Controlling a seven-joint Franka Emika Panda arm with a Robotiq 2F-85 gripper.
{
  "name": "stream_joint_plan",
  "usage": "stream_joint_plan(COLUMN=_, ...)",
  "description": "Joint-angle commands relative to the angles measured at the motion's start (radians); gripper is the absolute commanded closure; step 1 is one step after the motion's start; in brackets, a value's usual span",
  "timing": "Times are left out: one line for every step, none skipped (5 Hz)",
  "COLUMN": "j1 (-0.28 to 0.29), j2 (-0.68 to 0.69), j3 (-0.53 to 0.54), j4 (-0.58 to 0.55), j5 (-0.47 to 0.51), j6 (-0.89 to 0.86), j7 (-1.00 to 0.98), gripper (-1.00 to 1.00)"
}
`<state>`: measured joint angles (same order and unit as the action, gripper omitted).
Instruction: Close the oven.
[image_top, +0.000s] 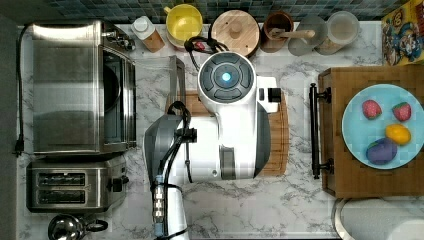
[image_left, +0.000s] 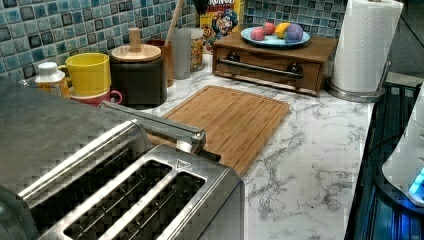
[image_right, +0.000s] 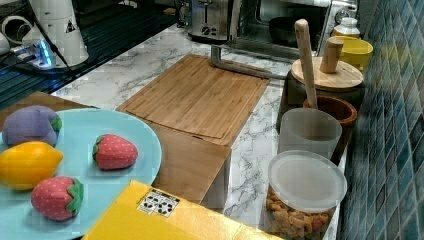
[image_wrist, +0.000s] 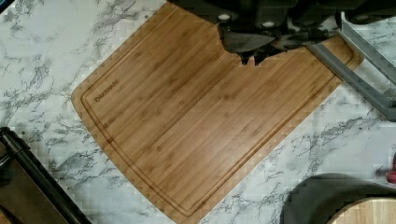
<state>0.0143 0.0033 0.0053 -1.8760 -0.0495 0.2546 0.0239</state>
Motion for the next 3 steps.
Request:
stream_joint_plan(j1=-0.001, j2=-0.003, j3=0.002, j4=0.000, j5=-0.002, j6=0.003, j7=0.000, gripper=1.00)
stream_joint_plan(j1=-0.033, j2=-0.015, j3=-0.029, j4=-0.059, j5=0.164, j6=0.097, j7=-0.237, gripper=1.00)
stream_joint_plan(j1=-0.058, j2=0.026, j3=-0.061, j4=-0.077, j5=0.309, j6=0.134, j7=-0.460, gripper=1.00)
